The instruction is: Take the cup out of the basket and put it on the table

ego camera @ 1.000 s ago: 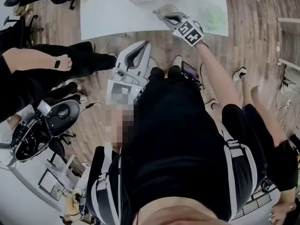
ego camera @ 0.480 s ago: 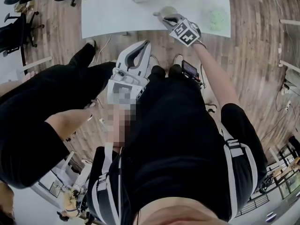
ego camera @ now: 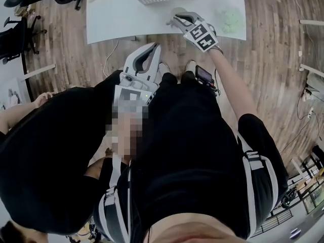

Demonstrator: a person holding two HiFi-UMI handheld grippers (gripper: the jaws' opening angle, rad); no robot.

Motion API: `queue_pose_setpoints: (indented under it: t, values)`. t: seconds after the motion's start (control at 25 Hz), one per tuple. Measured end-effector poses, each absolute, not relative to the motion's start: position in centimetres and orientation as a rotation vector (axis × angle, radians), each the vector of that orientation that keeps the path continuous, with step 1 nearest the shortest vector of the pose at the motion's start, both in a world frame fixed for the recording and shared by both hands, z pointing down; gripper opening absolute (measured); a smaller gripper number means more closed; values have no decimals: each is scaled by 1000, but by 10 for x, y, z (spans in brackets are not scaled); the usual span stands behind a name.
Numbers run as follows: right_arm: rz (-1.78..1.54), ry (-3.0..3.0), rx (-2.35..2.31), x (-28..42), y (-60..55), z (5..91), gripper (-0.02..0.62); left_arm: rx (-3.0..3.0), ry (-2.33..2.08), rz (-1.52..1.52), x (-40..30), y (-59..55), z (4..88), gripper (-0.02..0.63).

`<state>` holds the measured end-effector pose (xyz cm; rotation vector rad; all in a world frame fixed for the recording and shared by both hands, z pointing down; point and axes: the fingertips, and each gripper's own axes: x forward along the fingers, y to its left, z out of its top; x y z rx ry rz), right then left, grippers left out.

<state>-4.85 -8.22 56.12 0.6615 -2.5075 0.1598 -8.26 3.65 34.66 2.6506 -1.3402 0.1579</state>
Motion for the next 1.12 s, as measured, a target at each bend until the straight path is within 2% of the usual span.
queue_pose_setpoints:
  t: [0.68,1.12]
  values:
    - [44,-2731,973,11,-42,412,37,2738,-1233,83,-57,26,343,20]
    - [3,-2843,1061,45,0,361,18,2772,-1183,61,-27,25,338,20]
